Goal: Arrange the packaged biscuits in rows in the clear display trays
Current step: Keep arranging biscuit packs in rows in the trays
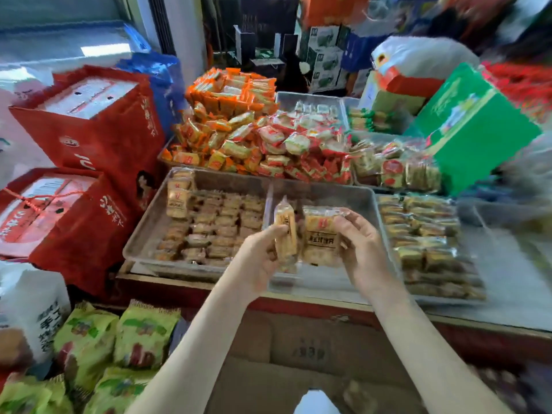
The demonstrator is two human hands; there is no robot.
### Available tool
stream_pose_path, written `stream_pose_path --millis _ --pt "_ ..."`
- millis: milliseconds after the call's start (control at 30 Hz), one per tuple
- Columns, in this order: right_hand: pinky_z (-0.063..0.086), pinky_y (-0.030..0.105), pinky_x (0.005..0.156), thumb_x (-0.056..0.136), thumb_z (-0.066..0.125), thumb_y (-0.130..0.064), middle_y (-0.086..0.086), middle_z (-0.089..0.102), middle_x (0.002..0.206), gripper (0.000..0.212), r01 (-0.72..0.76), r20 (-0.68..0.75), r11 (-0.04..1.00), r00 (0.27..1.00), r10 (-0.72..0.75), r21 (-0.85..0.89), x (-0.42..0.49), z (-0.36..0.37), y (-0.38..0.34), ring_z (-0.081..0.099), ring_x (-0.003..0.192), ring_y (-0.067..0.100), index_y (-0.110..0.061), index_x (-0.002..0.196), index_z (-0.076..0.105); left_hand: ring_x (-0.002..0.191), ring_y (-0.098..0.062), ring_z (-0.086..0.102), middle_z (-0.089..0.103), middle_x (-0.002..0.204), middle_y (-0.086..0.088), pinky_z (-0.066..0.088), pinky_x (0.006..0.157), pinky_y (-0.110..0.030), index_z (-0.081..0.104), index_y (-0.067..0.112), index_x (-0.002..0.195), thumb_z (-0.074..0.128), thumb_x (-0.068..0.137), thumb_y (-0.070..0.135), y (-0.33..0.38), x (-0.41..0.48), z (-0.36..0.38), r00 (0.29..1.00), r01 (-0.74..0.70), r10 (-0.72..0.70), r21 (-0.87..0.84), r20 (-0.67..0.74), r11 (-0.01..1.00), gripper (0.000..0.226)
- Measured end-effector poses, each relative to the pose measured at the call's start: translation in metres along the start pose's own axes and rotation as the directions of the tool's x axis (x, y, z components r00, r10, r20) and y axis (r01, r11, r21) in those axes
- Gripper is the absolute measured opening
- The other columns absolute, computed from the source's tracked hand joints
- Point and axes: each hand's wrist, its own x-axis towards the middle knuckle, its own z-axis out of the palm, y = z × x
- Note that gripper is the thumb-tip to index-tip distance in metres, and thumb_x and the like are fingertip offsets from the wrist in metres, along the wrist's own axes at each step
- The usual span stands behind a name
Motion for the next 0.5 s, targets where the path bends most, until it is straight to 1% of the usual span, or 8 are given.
stream_pose_path --millis 100,167,233,300,367,400,433,500 --pt "0.051 0.029 0.070 0.095 0.056 -0.010 0.004 0.068 0.086 0.006 -0.004 -0.055 0.998 0.999 0.001 -0.062 -0.017 -0.043 -0.016 0.065 0.079 0.014 -0.014 0.096 0.059 0.086 -0.025 0.065 0.070 0.091 -0.012 0.057 0.077 -0.033 0.063 0.010 0.096 0.056 0.096 0.015 -0.023 -0.002 0.034 0.999 0.020 -0.014 0.133 -0.046 0.991 0.009" --pt "0.049 0.028 0.070 0.095 0.057 -0.010 0.005 0.066 0.090 0.008 -0.036 -0.115 0.996 0.993 0.027 -0.083 -0.026 -0.067 -0.021 0.062 0.081 0.016 -0.017 0.091 0.058 0.087 -0.026 0.063 0.068 0.092 -0.014 0.053 0.083 -0.035 0.063 0.010 0.094 0.056 0.095 0.014 -0.037 -0.004 0.050 0.996 0.023 -0.006 0.187 -0.091 0.982 0.008" --pt "0.049 0.027 0.068 0.095 0.057 -0.010 0.005 0.066 0.089 0.009 -0.087 -0.159 0.994 0.984 0.076 -0.062 -0.033 -0.085 -0.021 0.061 0.081 0.017 -0.017 0.090 0.056 0.084 -0.025 0.062 0.067 0.092 -0.013 0.051 0.080 -0.034 0.062 0.010 0.096 0.056 0.095 0.015 -0.051 -0.006 0.062 0.995 0.031 -0.007 0.230 -0.103 0.973 0.008" --pt "0.050 0.031 0.069 0.094 0.057 -0.008 0.008 0.064 0.090 0.008 -0.139 -0.193 0.990 0.973 0.129 -0.040 -0.038 -0.097 -0.019 0.061 0.083 0.020 -0.014 0.089 0.055 0.084 -0.022 0.064 0.068 0.094 -0.010 0.051 0.072 -0.031 0.062 0.010 0.103 0.057 0.096 0.018 -0.065 -0.010 0.071 0.998 0.025 -0.005 0.325 -0.064 0.945 0.012" --pt "0.051 0.035 0.073 0.093 0.057 -0.005 0.011 0.061 0.089 0.006 -0.178 -0.208 0.983 0.964 0.164 -0.054 -0.042 -0.104 -0.015 0.060 0.085 0.022 -0.009 0.090 0.054 0.084 -0.018 0.068 0.070 0.098 -0.005 0.054 0.064 -0.029 0.060 0.011 0.112 0.065 0.093 0.024 -0.079 -0.014 0.076 1.000 -0.007 0.012 0.477 -0.007 0.879 0.024" --pt "0.051 0.037 0.075 0.093 0.057 -0.004 0.012 0.060 0.089 0.004 -0.191 -0.210 0.979 0.962 0.173 -0.066 -0.045 -0.106 -0.013 0.060 0.085 0.022 -0.007 0.092 0.054 0.086 -0.018 0.070 0.070 0.101 -0.005 0.056 0.064 -0.031 0.058 0.012 0.116 0.070 0.089 0.027 -0.085 -0.016 0.078 1.000 -0.017 0.022 0.531 -0.003 0.847 0.033" --pt "0.052 0.038 0.076 0.092 0.057 -0.004 0.012 0.060 0.089 0.004 -0.200 -0.211 0.977 0.961 0.181 -0.069 -0.048 -0.107 -0.011 0.061 0.085 0.023 -0.006 0.093 0.054 0.088 -0.019 0.071 0.070 0.104 -0.005 0.058 0.066 -0.033 0.056 0.015 0.116 0.073 0.086 0.029 -0.091 -0.019 0.078 0.999 -0.021 0.038 0.561 -0.019 0.828 0.037" --pt "0.054 0.040 0.078 0.092 0.059 -0.005 0.013 0.061 0.090 0.005 -0.211 -0.202 0.976 0.960 0.196 -0.057 -0.053 -0.106 -0.006 0.062 0.084 0.023 -0.006 0.092 0.054 0.089 -0.018 0.071 0.069 0.104 -0.004 0.059 0.064 -0.033 0.056 0.020 0.110 0.077 0.083 0.027 -0.098 -0.025 0.078 0.992 -0.059 0.110 0.583 -0.054 0.810 0.035"
